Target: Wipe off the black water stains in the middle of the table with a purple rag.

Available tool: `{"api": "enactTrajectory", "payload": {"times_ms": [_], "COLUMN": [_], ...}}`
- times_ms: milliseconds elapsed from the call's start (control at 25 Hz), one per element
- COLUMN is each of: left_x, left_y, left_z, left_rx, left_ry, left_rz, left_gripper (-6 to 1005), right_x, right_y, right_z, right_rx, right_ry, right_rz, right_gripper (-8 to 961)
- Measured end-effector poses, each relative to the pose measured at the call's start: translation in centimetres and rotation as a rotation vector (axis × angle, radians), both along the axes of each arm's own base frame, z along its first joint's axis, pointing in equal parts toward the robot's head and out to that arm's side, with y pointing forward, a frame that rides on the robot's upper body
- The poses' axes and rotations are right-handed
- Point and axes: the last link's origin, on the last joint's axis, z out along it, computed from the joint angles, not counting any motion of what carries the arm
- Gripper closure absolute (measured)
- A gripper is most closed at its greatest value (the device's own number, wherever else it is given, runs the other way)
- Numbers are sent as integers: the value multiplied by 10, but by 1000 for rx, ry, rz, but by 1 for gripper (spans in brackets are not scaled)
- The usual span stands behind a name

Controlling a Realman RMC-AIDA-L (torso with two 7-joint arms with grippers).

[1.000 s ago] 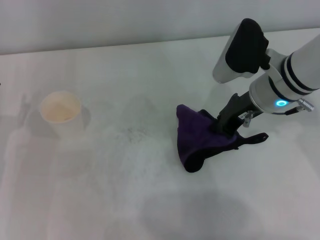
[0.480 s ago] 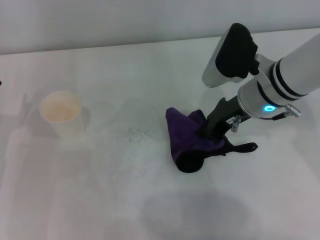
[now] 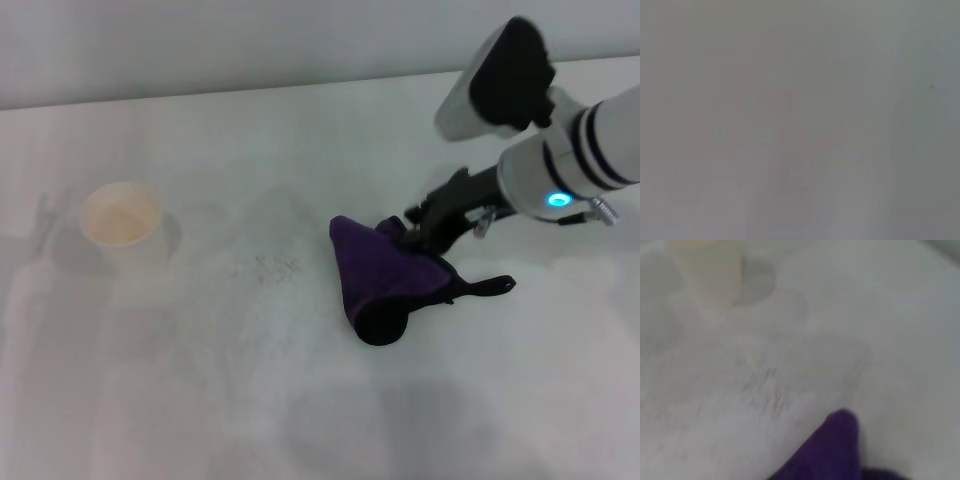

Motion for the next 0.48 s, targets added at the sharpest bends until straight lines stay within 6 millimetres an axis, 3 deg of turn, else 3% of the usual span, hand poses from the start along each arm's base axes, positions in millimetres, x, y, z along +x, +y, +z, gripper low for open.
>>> {"api": "enactTrajectory", "payload": {"times_ms": [240, 480], "left_x": [-1, -4], "left_y": [0, 0], "left_z": [1, 5], "left_rx": [4, 20], "left_ry": [3, -2], "left_rz": [3, 16], "left_gripper": [109, 109], "right_x": [-1, 25], "right_y": [4, 14], "right_z": [23, 50], "right_rx": [157, 399], "right_ry": [151, 452], "right_rz": [33, -58], "right_gripper": [526, 325]}}
